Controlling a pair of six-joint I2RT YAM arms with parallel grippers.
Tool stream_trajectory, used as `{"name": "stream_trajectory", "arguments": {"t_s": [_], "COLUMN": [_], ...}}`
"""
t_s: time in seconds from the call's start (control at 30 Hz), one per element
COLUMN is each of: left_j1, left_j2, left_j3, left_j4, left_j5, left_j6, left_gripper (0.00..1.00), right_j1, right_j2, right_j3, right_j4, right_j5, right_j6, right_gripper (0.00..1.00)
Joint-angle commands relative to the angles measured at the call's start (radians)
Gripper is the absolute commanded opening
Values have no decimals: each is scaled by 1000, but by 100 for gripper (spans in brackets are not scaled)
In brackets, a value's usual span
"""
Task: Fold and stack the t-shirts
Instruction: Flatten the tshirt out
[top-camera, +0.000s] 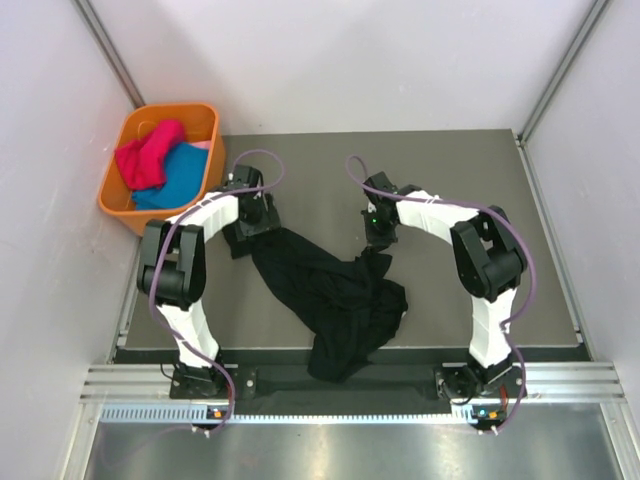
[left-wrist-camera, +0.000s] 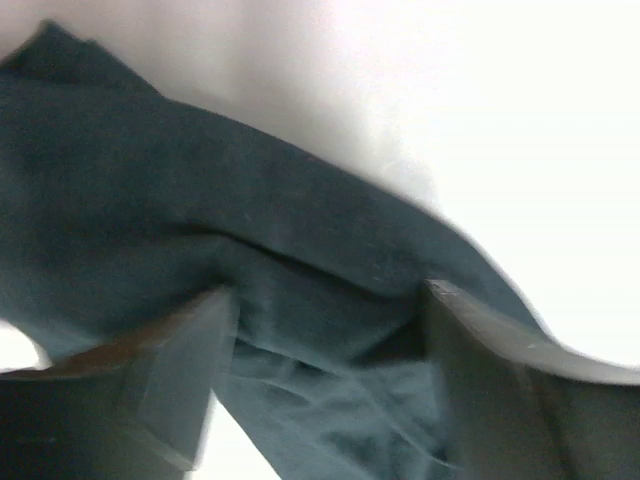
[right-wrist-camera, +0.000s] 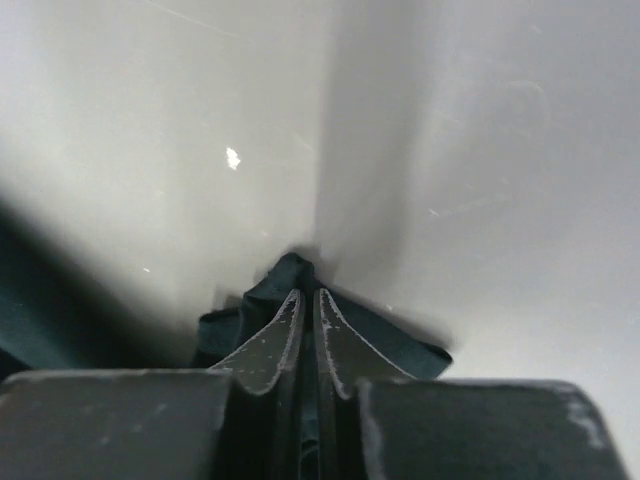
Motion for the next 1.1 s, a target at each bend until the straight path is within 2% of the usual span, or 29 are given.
{"name": "stream_trajectory", "arguments": {"t_s": [0.0, 0.03, 0.1, 0.13, 0.37, 0.63, 0.73, 0.97, 1.07], "left_j1": [2, 2, 4, 4, 2, 2, 2, 1, 2], "left_j2": [28, 25, 17, 15, -130, -380, -448, -575, -662], "left_j3": [39, 44, 74, 94, 220, 234, 261, 412, 429], "left_j4": [15, 19, 10, 1, -27, 119, 140, 145, 157], "left_j5": [45, 39, 18, 10, 33, 198, 206, 231, 240], "left_j6": [12, 18, 40, 44, 49, 87, 98, 92, 58], "left_gripper": [73, 52, 23, 0, 0, 0, 0, 0, 0], "right_j1": [-24, -44, -64, -82, -155, -266, -299, -303, -303], "right_j2": [-57, -81, -106, -137, -331, -600, -681, -862, -956], "right_j3": [-16, -13, 1, 11, 74, 194, 238, 306, 318], "right_j4": [1, 3, 3, 3, 1, 41, 70, 141, 187], "right_j5": [47, 48, 53, 56, 131, 175, 169, 134, 155], "right_j6": [7, 7, 10, 9, 19, 35, 21, -30, -38], "right_gripper": [1, 0, 0, 0, 0, 0, 0, 0, 0]}}
